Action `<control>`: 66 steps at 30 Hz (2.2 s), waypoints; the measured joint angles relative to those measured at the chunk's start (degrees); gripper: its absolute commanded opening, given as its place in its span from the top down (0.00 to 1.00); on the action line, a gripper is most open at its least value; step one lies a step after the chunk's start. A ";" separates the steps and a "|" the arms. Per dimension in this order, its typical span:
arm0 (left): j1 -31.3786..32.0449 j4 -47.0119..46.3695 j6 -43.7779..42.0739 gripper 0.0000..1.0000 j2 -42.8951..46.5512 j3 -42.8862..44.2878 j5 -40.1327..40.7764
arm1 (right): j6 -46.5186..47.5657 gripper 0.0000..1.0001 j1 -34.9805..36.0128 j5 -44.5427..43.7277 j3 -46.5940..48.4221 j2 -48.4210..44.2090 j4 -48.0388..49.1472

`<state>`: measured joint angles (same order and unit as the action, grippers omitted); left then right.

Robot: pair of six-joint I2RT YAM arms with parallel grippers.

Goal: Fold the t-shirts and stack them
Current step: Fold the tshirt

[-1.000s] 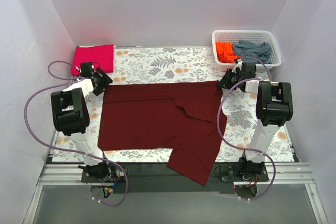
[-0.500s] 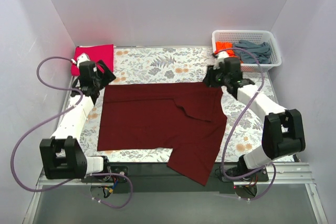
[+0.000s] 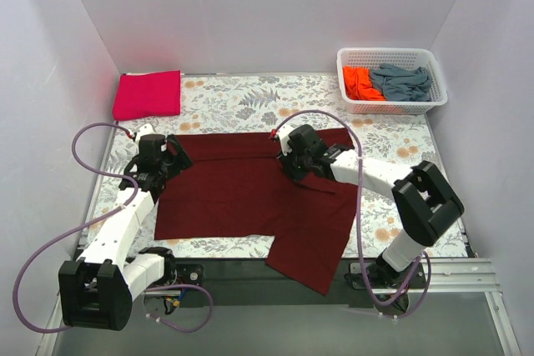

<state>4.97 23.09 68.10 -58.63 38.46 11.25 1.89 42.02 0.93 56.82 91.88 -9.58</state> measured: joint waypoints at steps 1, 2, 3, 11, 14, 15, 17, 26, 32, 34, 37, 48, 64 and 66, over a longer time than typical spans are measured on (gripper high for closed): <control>0.04 0.00 -0.09 0.23 -0.28 0.00 0.00 | 0.28 0.70 0.04 -0.35 0.22 1.57 -0.59; 0.04 -0.17 -0.15 0.23 -0.63 0.00 0.00 | 0.59 0.70 0.04 -0.59 0.50 2.99 -1.18; 0.04 -0.31 -0.17 0.23 -0.98 0.00 -0.02 | 1.05 0.70 0.04 -0.79 0.76 4.24 -1.75; 0.04 -0.87 -0.26 0.23 -1.44 0.00 -0.11 | 3.23 0.69 0.00 -5.38 3.63 7.67 -4.52; 0.04 -0.87 -0.37 0.23 -1.44 0.00 -0.31 | 3.98 0.68 -0.11 -8.20 4.55 7.85 -5.07; 0.04 -0.87 -0.39 0.23 -1.44 0.00 -0.35 | 4.20 0.67 -0.22 -8.90 4.92 7.98 -5.25; 0.04 -0.87 -0.39 0.23 -1.46 0.00 -0.57 | 4.59 0.67 -0.55 -9.94 5.66 8.39 -5.49; 0.04 -0.90 -0.63 0.23 -1.70 0.00 -1.18 | 6.71 0.64 -1.88 -12.55 8.92 12.04 -5.62; 0.04 -0.90 -0.81 0.24 -1.81 0.00 -1.27 | 7.58 0.65 -1.88 -13.27 9.53 12.85 -5.77; 0.04 -0.92 -0.81 0.24 -1.81 0.00 -1.36 | 7.76 0.69 -1.88 -13.42 9.53 12.87 -5.79; 0.04 -0.98 -0.83 0.24 -1.92 0.00 -1.38 | 7.93 0.79 -1.88 -13.46 9.53 12.87 -5.79; 0.04 -1.18 -1.07 0.24 -2.43 0.00 -1.46 | 8.07 0.93 -1.92 -10.05 9.46 10.78 -7.06; 0.04 -1.25 -1.62 0.24 -3.74 0.00 -2.58 | 9.57 0.62 -1.92 13.44 9.68 8.59 -15.78; 0.04 -1.27 -1.66 0.24 -3.87 0.00 -2.71 | 9.57 0.61 -1.95 14.16 9.68 8.52 -17.38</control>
<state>5.02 21.82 66.43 -62.50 38.46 8.54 11.46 40.07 15.09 66.50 100.40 -26.96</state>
